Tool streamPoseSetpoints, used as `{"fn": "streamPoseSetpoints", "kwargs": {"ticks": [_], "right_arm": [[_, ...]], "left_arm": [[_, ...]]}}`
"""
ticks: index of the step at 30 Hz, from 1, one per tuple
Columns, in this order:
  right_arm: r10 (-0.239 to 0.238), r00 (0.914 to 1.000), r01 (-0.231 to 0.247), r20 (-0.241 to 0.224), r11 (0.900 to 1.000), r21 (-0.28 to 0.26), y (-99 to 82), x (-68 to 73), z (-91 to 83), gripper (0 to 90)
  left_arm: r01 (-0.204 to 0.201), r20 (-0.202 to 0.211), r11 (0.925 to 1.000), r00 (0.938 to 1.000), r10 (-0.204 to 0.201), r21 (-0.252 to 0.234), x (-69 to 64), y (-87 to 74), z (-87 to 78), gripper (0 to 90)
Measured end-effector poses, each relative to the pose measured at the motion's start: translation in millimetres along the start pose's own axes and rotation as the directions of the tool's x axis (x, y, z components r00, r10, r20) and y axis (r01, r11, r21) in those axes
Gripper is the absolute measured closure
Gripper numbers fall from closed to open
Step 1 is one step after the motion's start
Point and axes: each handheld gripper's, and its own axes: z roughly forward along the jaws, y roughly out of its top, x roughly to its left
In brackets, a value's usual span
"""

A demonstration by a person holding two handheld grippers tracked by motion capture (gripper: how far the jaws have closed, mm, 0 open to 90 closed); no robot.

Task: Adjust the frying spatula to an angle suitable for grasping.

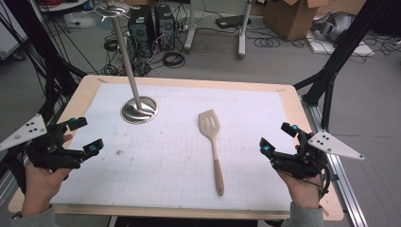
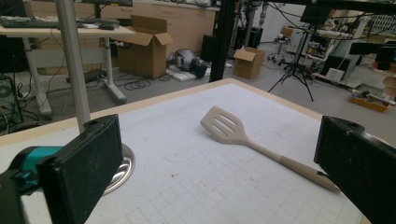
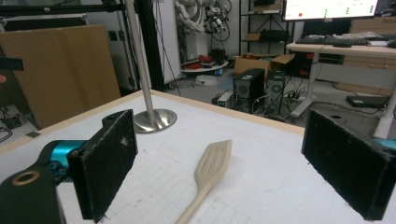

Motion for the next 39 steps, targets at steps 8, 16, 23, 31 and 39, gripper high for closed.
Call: {"fn": "streamPoseSetpoints", "kwargs": {"ticks": [8,16,23,31,39], "right_arm": [[0.049,0.9973,-0.047,0.055,0.9986,-0.024,-1.2,-3.2,0.3,9.4],[0.021,0.9994,-0.020,0.027,0.9997,-0.015,-2.2,0.1,2.8,13.3],[0.002,0.9996,-0.001,-0.027,0.9997,0.026,-5.8,4.0,11.0,23.7],[-0.012,0.9982,0.017,-0.058,0.9970,0.076,-11.7,10.6,22.1,37.9],[-0.037,0.9950,0.048,-0.092,0.9911,0.124,-18.6,15.3,32.0,55.4]], "left_arm": [[0.001,0.001,1.0000,1.0000,-0.001,-0.002,-0.5,0.5,0.3,1.8],[0.002,0.005,1.0000,1.0000,-0.002,0.005,-0.7,-0.3,2.5,1.8],[0.003,0.002,1.0000,1.0000,-0.003,0.009,-0.4,-0.8,2.2,1.8],[0.004,0.001,0.9999,1.0000,-0.004,0.011,0.2,-1.8,2.6,1.8],[-0.004,0.005,0.9999,1.0000,0.004,0.013,-1.7,-1.8,4.1,1.8]]}}
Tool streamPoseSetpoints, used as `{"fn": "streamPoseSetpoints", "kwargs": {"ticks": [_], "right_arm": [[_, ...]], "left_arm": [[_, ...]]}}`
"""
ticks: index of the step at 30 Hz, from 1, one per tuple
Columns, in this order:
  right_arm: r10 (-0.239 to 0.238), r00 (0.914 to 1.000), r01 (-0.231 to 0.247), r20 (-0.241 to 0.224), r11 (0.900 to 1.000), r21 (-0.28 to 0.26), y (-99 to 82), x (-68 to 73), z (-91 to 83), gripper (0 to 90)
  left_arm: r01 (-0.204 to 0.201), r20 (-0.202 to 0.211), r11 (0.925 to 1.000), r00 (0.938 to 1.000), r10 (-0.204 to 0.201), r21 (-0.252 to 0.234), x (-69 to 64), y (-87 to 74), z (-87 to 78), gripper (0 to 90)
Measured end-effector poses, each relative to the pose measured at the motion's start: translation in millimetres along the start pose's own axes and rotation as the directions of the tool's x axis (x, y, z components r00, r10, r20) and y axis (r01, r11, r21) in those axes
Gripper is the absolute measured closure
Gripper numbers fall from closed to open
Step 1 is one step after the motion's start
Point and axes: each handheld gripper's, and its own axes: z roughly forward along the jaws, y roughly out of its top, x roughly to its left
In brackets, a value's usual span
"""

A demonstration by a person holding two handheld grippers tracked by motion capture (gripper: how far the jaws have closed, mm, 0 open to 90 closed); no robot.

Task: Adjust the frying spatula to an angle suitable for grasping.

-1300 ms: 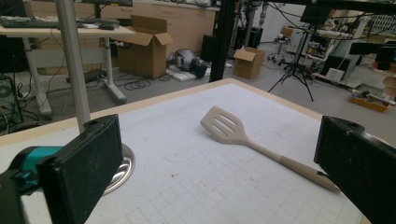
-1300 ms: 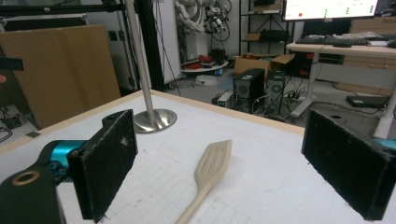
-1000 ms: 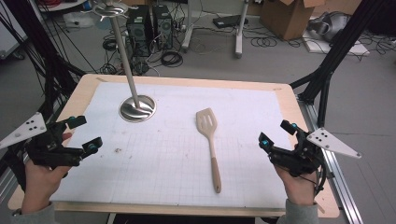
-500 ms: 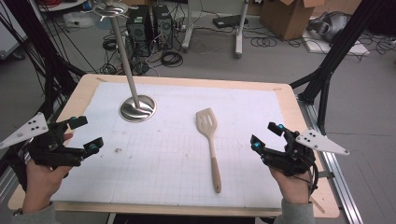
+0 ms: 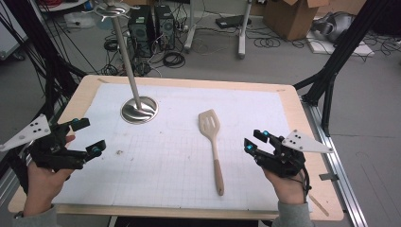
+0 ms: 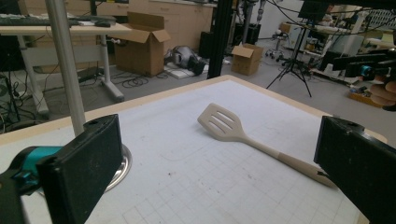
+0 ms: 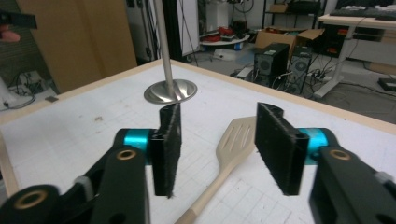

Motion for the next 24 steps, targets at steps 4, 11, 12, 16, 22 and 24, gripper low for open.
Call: {"fn": "streamPoseSetpoints", "kwargs": {"ticks": [4,11,12,16,22,24], "right_arm": [[-0.018,0.9997,0.019,-0.019,0.9993,0.033,-2.9,0.8,5.1,63.8],[-0.056,0.9976,0.059,-0.041,0.9955,0.075,-7.4,3.6,13.0,74.7],[-0.062,0.9971,0.065,-0.043,0.9951,0.074,-8.1,3.6,14.1,76.0],[-0.074,0.9957,0.079,-0.056,0.9923,0.095,-11.3,3.2,17.9,80.4],[-0.062,0.9960,0.069,-0.064,0.9914,0.111,-15.8,1.1,22.4,84.9],[-0.064,0.9959,0.071,-0.064,0.9903,0.119,-19.9,-2.3,25.9,87.2]], "left_arm": [[0.001,-0.005,1.0000,1.0000,-0.001,0.007,1.1,-0.9,0.5,1.8],[0.002,-0.007,0.9999,1.0000,-0.002,0.010,1.9,-1.8,1.2,1.8],[0.003,-0.009,0.9999,1.0000,-0.003,0.011,2.0,-2.0,1.1,1.8],[0.006,-0.008,0.9999,1.0000,-0.006,0.011,2.0,-2.4,1.3,1.9],[0.009,-0.009,0.9998,0.9999,-0.009,0.020,3.6,-4.1,2.5,1.8],[0.010,-0.011,0.9997,0.9999,-0.010,0.023,4.1,-4.6,2.8,1.8]]}}
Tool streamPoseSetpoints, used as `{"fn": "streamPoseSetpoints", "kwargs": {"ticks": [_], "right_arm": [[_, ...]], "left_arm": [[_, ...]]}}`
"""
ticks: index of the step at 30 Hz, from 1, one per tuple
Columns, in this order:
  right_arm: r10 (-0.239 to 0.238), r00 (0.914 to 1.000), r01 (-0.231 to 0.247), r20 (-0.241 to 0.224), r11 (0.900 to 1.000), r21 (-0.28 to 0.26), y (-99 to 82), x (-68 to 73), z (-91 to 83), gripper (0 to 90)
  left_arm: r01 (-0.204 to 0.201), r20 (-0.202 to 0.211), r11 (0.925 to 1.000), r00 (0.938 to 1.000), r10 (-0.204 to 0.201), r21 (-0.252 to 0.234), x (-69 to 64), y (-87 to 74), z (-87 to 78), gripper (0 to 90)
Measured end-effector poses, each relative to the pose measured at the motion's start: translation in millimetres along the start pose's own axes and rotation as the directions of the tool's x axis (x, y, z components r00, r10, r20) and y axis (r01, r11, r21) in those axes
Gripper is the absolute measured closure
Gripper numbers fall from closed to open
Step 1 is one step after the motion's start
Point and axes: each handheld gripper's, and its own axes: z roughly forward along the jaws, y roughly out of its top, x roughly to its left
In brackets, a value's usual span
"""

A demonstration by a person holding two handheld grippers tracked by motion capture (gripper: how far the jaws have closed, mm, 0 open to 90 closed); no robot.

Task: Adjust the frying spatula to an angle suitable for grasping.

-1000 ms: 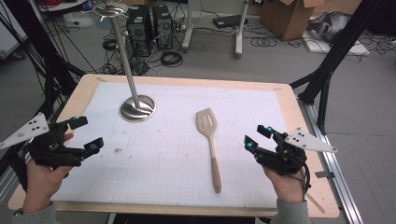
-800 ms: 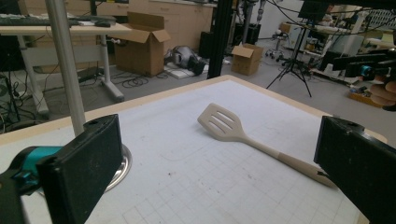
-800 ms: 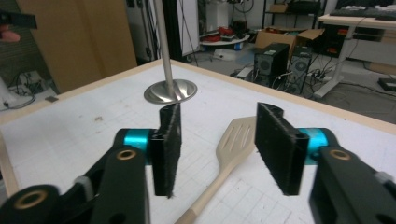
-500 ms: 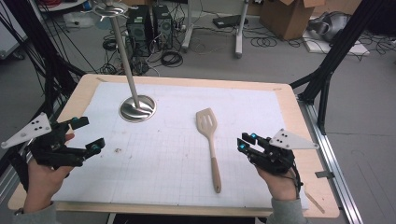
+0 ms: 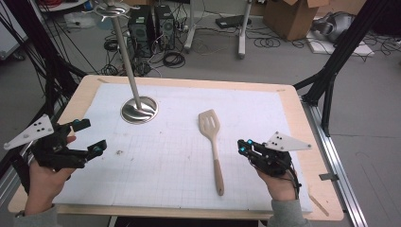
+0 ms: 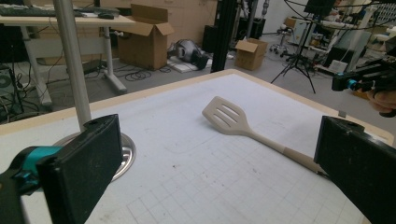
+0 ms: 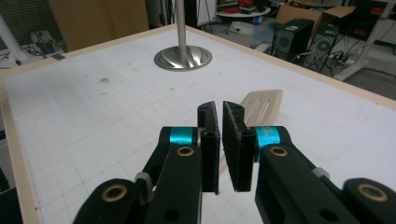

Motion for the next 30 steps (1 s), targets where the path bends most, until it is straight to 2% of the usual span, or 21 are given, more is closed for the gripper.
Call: {"fn": "streamPoseSetpoints", "kwargs": {"ticks": [15,20,30], "right_arm": [[0.004,0.9999,-0.003,-0.012,0.9963,0.086,-18.3,-1.2,24.9,89.4],[0.003,0.9999,-0.001,-0.016,0.9951,0.099,-23.8,-2.8,30.9,89.4],[0.019,0.9993,-0.014,-0.032,0.9878,0.155,-37.1,-3.4,46.8,89.4]], "left_arm": [[0.001,0.000,0.9999,1.0000,-0.001,0.013,1.3,-3.0,3.2,1.9],[0.003,0.001,0.9998,1.0000,-0.003,0.018,1.5,-3.5,3.7,1.9],[0.013,0.002,0.9998,0.9999,-0.013,0.017,2.8,-4.9,4.5,1.9]]}}
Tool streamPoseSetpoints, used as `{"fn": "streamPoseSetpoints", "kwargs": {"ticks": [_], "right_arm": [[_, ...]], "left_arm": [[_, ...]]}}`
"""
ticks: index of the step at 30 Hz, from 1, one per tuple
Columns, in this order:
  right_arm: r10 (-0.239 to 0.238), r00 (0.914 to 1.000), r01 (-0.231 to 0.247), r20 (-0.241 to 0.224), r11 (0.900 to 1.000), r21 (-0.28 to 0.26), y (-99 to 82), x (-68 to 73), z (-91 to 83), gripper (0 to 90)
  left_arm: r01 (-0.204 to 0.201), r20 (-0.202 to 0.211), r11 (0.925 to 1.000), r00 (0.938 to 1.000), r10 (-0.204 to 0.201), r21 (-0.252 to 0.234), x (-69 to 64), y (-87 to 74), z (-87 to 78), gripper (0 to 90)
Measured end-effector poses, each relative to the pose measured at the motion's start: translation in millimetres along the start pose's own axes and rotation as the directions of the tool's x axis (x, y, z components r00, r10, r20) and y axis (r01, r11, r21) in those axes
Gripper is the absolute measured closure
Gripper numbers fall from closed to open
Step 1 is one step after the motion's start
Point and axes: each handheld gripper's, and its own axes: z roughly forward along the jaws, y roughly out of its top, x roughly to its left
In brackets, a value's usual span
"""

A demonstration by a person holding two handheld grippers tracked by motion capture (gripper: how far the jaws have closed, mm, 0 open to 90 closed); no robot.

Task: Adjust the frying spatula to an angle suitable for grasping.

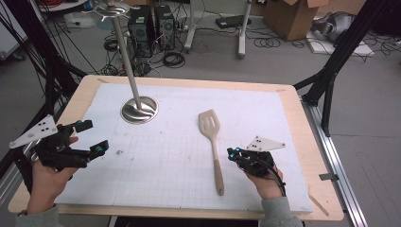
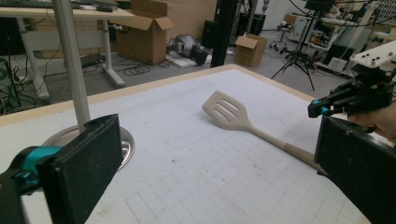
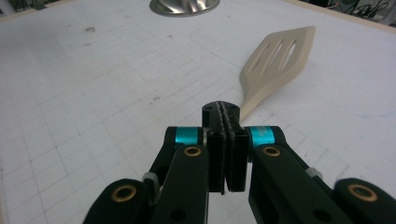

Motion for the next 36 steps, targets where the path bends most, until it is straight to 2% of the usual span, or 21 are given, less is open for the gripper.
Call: {"fn": "streamPoseSetpoints", "kwargs": {"ticks": [2,8,15,27,33,36], "right_arm": [[-0.015,0.9999,0.015,-0.003,0.9998,0.013,-1.7,0.9,4.9,89.4],[-0.009,0.9999,0.010,-0.011,0.9989,0.045,-6.0,1.5,13.1,89.5],[-0.027,0.9990,0.030,-0.034,0.9959,0.086,-9.6,6.5,25.3,89.4],[-0.048,0.9961,0.057,-0.073,0.9903,0.127,-12.8,13.6,39.2,89.4],[-0.038,0.9952,0.051,-0.090,0.9876,0.148,-14.8,16.6,46.3,89.5],[-0.056,0.9935,0.072,-0.099,0.9839,0.164,-15.7,20.5,50.1,89.4]], "left_arm": [[-0.001,0.000,1.0000,1.0000,0.001,0.001,0.2,-0.1,-0.1,1.9],[0.002,-0.002,0.9999,1.0000,-0.002,0.011,1.0,-1.9,1.7,1.9],[0.005,-0.003,0.9998,1.0000,-0.005,0.019,1.2,-3.7,4.2,1.9],[0.011,-0.008,0.9994,0.9999,-0.011,0.032,2.8,-6.6,6.1,2.0],[0.012,-0.009,0.9991,0.9999,-0.011,0.042,3.4,-8.1,7.2,2.0],[0.014,-0.011,0.9988,0.9998,-0.014,0.048,3.5,-9.0,8.6,2.0]]}}
